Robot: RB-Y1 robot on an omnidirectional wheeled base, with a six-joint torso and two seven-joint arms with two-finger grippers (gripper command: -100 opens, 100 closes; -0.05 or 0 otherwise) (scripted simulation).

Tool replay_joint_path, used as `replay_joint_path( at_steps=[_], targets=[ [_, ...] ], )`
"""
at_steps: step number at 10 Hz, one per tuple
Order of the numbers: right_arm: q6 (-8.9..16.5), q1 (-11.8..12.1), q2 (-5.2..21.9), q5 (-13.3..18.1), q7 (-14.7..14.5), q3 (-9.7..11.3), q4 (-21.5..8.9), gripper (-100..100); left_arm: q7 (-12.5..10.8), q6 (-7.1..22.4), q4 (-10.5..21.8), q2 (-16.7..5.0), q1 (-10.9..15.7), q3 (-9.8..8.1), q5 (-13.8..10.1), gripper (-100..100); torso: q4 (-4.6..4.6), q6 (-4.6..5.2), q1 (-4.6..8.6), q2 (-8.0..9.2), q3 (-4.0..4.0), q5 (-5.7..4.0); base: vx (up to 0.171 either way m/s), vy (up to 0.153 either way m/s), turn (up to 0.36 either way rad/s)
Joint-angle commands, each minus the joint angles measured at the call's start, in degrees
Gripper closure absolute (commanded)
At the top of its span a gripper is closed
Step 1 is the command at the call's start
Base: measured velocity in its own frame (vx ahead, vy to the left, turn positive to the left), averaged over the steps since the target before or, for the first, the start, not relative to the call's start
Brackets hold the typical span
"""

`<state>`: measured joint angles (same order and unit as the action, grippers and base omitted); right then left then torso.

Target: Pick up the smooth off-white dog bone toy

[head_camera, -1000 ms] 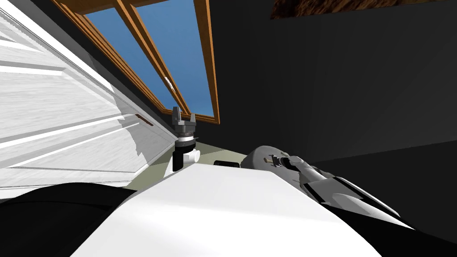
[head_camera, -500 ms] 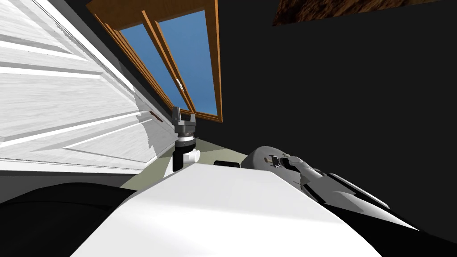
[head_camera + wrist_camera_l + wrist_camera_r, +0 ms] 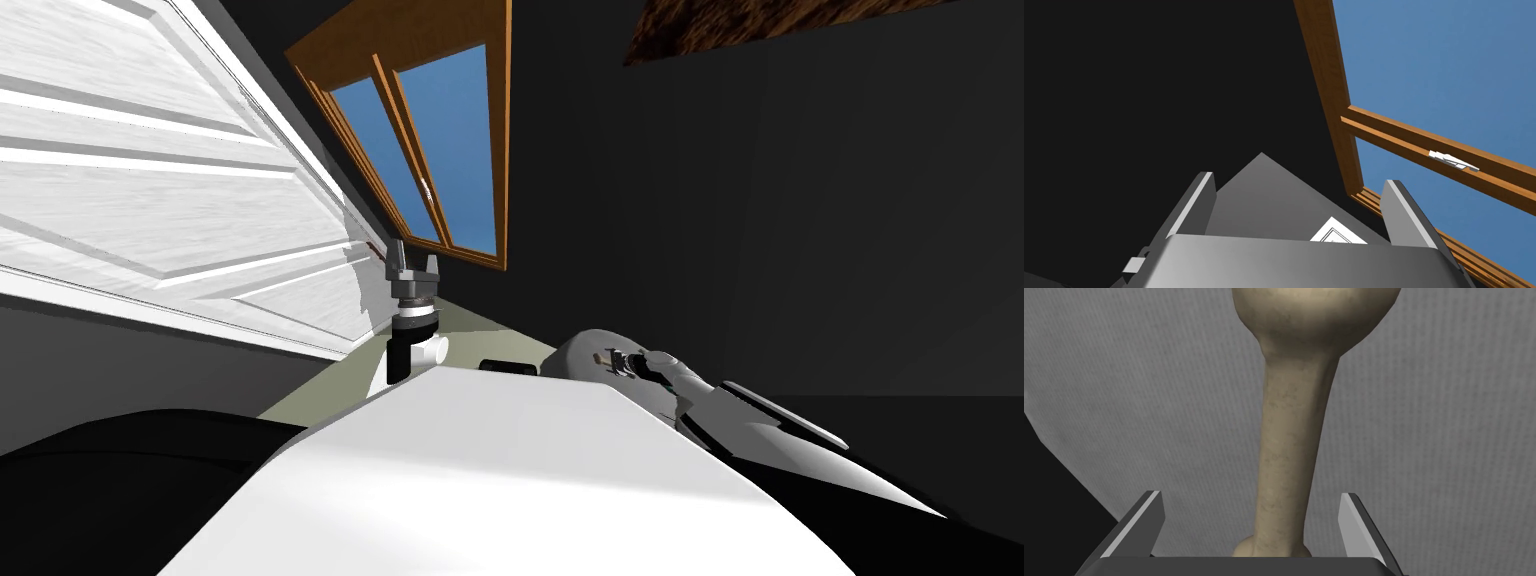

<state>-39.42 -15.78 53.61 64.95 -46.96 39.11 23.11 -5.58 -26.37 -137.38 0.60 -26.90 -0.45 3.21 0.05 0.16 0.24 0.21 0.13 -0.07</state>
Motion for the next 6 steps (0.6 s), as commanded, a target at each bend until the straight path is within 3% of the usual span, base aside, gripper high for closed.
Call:
replay_joint_path(
  at_steps=[1,2,6],
  targets=[
    [0.6,-0.82,-0.16,-2.86,0.35,2.86,-1.19,-100,0.0,0.0,0.0,0.0,0.0,0.0,0.0,0,0.0,0.0,0.0,0.0,0.0,0.0,-0.108,-0.028,0.092],
    [0.6,-0.82,-0.16,-3.36,0.35,3.48,-1.19,-100,0.0,0.0,0.0,0.0,-0.01,-0.01,0.0,0,0.0,0.07,-0.01,-0.03,-0.01,0.0,-0.037,-0.009,-0.022],
    [3.27,-2.52,0.05,-10.66,2.25,10.48,-3.5,-100,0.0,0.0,0.0,0.0,0.0,0.0,0.0,0,-0.02,0.0,-0.06,-0.08,-0.04,0.01,-0.088,-0.019,0.179]
  ],
)
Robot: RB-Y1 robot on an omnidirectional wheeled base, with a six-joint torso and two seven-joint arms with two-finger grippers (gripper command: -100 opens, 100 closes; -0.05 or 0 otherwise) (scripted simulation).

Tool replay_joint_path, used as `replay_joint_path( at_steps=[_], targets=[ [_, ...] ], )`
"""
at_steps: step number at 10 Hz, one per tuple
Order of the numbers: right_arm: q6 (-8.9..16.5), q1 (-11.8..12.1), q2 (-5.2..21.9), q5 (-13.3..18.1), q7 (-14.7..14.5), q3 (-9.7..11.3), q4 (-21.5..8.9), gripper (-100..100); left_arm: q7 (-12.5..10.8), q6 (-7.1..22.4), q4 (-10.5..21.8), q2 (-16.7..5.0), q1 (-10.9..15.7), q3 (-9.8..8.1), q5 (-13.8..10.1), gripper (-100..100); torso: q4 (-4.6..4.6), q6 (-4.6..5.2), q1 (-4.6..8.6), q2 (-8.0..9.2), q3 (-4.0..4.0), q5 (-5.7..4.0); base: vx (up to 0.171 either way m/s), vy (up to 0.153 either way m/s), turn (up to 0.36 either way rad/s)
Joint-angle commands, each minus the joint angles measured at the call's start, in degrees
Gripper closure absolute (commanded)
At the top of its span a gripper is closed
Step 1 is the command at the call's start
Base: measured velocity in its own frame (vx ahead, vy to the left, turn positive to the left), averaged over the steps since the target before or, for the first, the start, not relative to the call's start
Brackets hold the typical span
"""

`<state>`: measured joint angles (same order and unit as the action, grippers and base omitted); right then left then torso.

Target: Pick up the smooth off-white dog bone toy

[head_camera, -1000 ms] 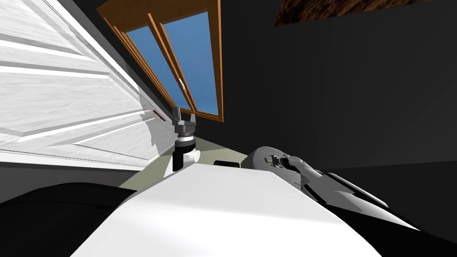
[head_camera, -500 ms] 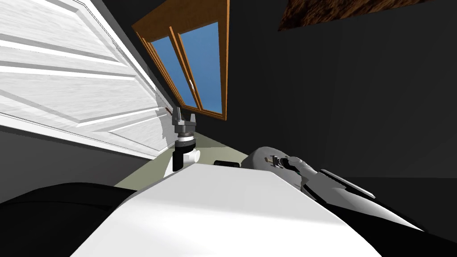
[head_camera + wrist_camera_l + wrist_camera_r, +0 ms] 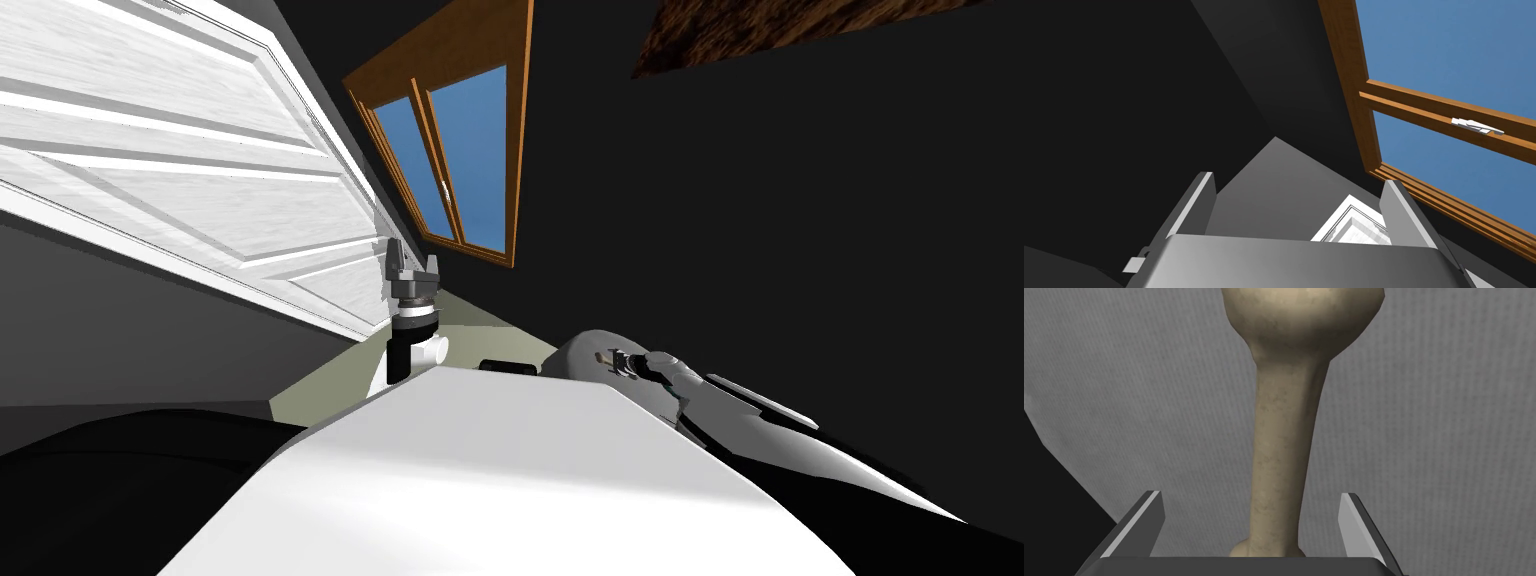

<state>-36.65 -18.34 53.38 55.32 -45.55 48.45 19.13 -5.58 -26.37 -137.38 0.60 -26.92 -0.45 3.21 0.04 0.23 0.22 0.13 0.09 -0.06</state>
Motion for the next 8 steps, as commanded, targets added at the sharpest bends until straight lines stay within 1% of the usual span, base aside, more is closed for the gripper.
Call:
replay_joint_path(
  at_steps=[1,2,3,7,8],
  targets=[
    [0.5,0.04,0.28,-1.03,0.84,1.66,0.48,-100,0.0,0.0,0.0,0.0,0.0,0.0,0.0,0,0.0,0.0,0.0,0.0,0.0,0.0,-0.038,-0.015,-0.028],
    [0.44,0.08,0.23,-0.72,0.65,1.12,0.48,-100,0.0,0.0,0.0,0.0,-0.01,0.0,0.0,0,-0.03,0.01,-0.01,-0.15,-0.08,0.0,-0.009,-0.004,-0.011],
    [0.5,0.1,0.25,-0.78,0.76,1.22,0.5,100,0.0,0.0,0.0,0.0,-0.01,0.0,0.0,0,-0.06,-0.01,-0.04,-0.27,-0.15,0.0,0.0,0.0,0.0],
    [0.47,0.13,0.25,-0.78,0.79,1.21,0.48,100,0.0,0.0,0.0,0.0,-0.01,0.0,0.0,0,-0.07,-0.04,-0.05,-0.37,-0.21,0.01,0.0,0.0,0.0],
    [0.48,0.12,0.24,-0.78,0.79,1.21,0.48,0,0.0,0.0,0.0,0.0,-0.01,0.0,0.0,0,-0.08,-0.04,-0.05,-0.38,-0.21,0.01,0.0,0.0,0.0]
  ],
)
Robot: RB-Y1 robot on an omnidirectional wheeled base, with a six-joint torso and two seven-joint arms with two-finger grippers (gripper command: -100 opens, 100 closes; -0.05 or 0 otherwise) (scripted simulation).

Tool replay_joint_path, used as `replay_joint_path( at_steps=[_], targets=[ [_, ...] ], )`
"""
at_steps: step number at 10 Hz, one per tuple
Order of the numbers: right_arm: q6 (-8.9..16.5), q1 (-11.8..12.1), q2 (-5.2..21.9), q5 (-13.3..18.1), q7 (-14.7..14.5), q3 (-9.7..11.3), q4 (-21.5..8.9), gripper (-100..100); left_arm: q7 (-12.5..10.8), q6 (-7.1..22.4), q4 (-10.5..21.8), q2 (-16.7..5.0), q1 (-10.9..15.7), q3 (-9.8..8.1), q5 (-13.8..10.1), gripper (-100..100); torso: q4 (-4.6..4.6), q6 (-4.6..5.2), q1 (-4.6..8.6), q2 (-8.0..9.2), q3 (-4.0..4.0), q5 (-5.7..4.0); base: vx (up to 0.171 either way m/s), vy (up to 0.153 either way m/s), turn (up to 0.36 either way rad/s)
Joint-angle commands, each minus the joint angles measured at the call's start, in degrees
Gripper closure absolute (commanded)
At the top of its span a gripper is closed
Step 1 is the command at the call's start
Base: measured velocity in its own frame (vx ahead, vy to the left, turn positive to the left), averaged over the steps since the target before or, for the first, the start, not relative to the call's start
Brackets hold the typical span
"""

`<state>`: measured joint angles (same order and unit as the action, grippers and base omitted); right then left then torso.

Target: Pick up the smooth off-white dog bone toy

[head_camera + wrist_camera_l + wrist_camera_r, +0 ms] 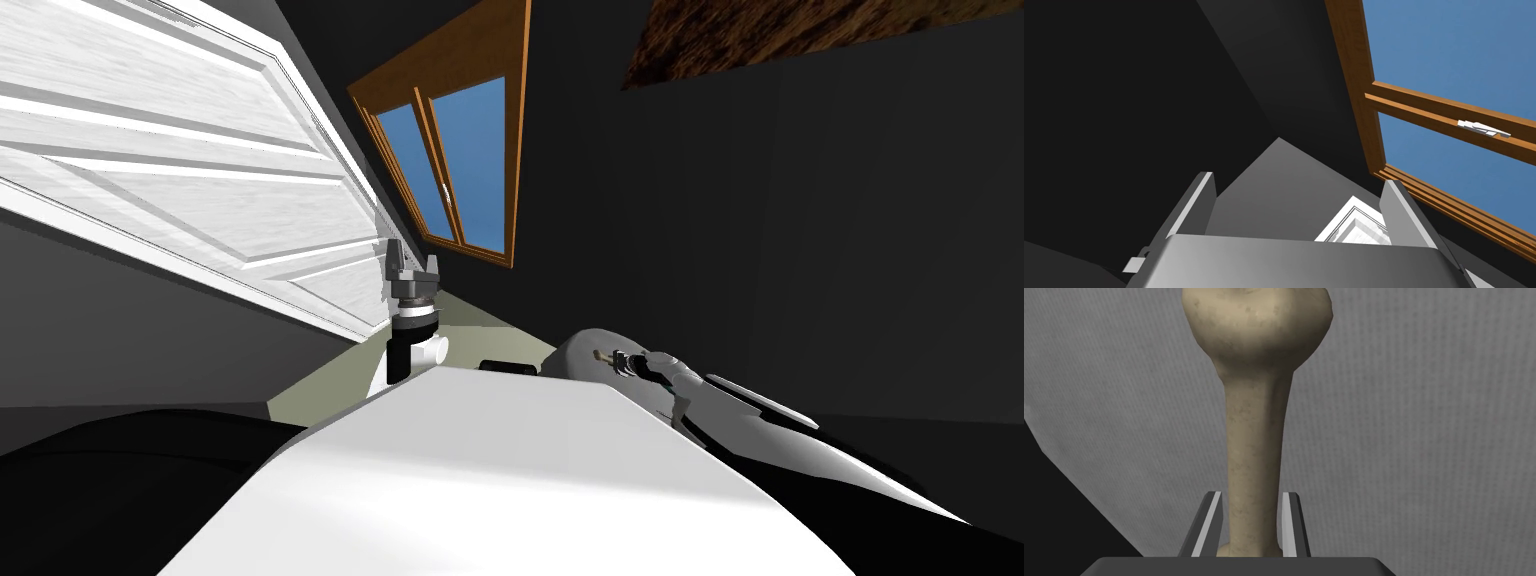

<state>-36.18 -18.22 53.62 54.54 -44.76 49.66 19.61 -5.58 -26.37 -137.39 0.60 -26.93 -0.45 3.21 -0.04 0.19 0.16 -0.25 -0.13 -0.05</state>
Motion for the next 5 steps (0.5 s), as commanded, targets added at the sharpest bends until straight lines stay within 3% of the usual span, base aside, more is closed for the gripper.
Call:
replay_joint_path(
  at_steps=[1,2,4,5],
  targets=[
    [-1.31,0.77,-0.07,2.86,-0.9,-2.86,1.16,100,0.0,0.0,0.0,0.0,0.0,0.0,0.0,0,0.0,0.0,0.0,0.0,0.0,0.0,0.077,0.027,-0.21],
    [-1.31,0.77,-0.07,3.4,-0.9,-3.3,1.16,100,0.0,0.0,0.0,0.0,-0.02,0.0,0.0,0,-0.08,0.11,-0.09,-0.16,-0.11,-0.03,0.105,0.044,-0.152],
    [-2.64,1.62,-0.18,7.05,-1.85,-6.61,2.32,100,0.0,0.0,-0.01,0.0,-0.02,0.0,0.0,0,-0.13,0.08,-0.13,-0.49,-0.29,-0.01,0.143,0.026,-0.188],
    [-2.64,1.62,-0.18,7.05,-1.85,-7.06,2.32,100,0.0,0.0,-0.01,0.0,-0.01,0.0,0.0,0,-0.12,-0.02,-0.05,-0.46,-0.28,-0.01,0.029,-0.001,0.03]
  ],
)
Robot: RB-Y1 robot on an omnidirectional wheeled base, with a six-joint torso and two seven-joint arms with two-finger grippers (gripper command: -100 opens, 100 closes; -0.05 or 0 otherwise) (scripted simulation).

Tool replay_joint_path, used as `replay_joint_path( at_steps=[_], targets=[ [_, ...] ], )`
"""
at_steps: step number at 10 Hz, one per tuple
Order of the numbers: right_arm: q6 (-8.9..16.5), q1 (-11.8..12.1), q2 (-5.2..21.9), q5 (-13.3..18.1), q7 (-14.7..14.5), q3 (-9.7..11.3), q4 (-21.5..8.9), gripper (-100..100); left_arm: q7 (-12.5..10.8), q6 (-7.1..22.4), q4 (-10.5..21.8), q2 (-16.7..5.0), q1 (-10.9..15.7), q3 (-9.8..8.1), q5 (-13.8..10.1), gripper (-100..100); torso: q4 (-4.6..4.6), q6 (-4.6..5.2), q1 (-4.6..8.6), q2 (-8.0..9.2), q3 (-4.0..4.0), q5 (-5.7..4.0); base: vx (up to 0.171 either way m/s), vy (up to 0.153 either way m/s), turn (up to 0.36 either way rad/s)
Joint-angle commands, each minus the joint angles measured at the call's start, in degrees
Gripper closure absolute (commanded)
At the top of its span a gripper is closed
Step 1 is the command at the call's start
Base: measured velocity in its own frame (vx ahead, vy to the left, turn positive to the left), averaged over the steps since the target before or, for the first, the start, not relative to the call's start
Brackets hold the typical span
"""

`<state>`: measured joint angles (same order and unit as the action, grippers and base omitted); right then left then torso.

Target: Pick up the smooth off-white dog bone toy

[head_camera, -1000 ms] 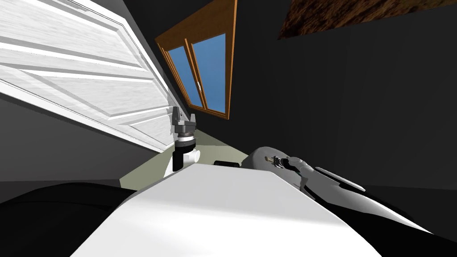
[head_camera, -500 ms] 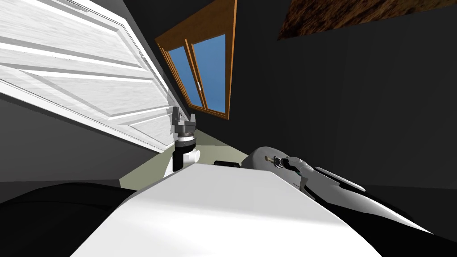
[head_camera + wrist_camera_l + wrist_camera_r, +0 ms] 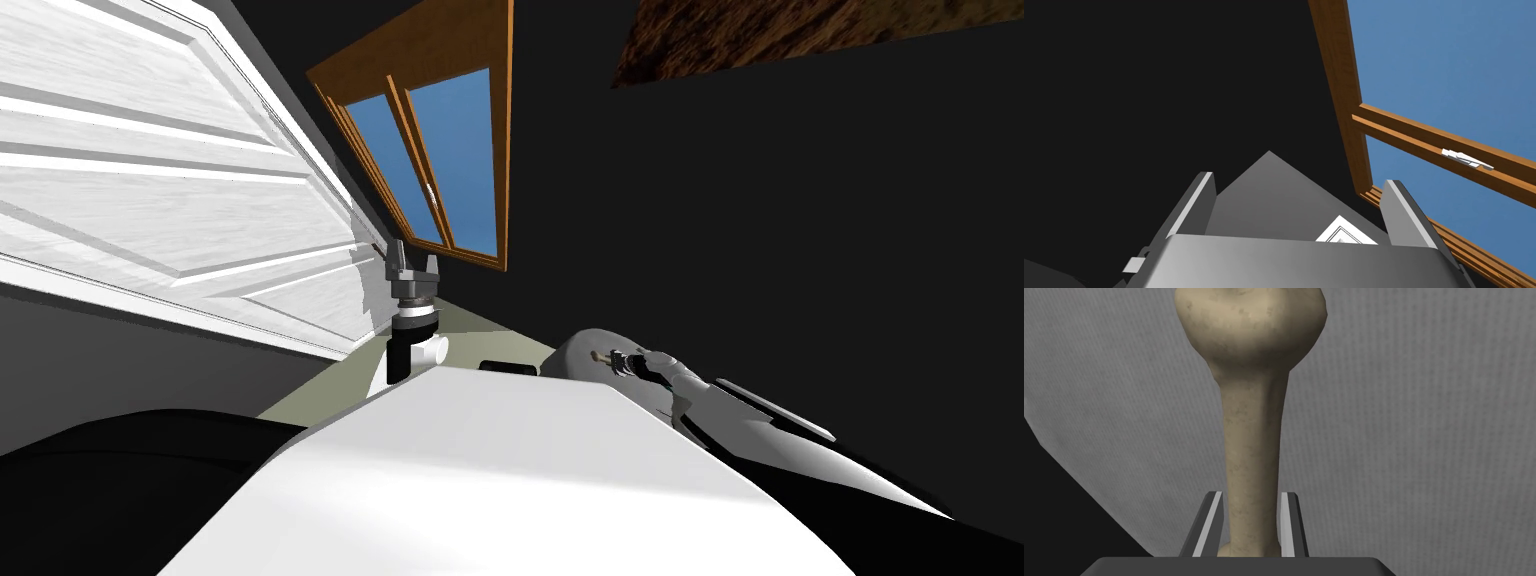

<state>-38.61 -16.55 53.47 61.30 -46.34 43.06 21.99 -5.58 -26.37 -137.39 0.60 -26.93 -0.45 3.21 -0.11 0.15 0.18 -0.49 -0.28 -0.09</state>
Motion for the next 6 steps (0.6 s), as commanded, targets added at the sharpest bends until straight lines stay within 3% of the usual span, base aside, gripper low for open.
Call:
replay_joint_path(
  at_steps=[1,4,5,6],
  targets=[
    [-1.54,0.8,-0.13,2.86,-1.22,-2.86,1.1,100,0.0,0.0,0.0,0.0,0.0,0.0,0.0,0,0.0,0.0,0.0,0.0,0.0,0.0,0.056,0.005,-0.215],
    [-2.87,1.66,-0.23,7.58,-2.16,-7.44,2.26,100,0.0,0.0,0.0,0.0,-0.02,0.0,0.0,0,-0.04,0.18,-0.09,-0.02,-0.02,0.01,0.086,0.034,-0.166],
    [-2.87,1.66,-0.23,7.58,-2.16,-7.98,2.26,100,0.0,0.0,0.0,0.0,0.0,0.0,0.0,0,-0.02,0.06,-0.12,-0.07,-0.04,0.02,0.041,0.023,0.03],
    [-4.2,2.51,-0.33,10.18,-3.11,-10.25,3.41,100,0.0,0.0,0.0,0.0,0.0,0.0,0.0,0,0.01,0.02,-0.07,0.02,0.02,0.02,0.075,0.027,-0.169]
  ],
)
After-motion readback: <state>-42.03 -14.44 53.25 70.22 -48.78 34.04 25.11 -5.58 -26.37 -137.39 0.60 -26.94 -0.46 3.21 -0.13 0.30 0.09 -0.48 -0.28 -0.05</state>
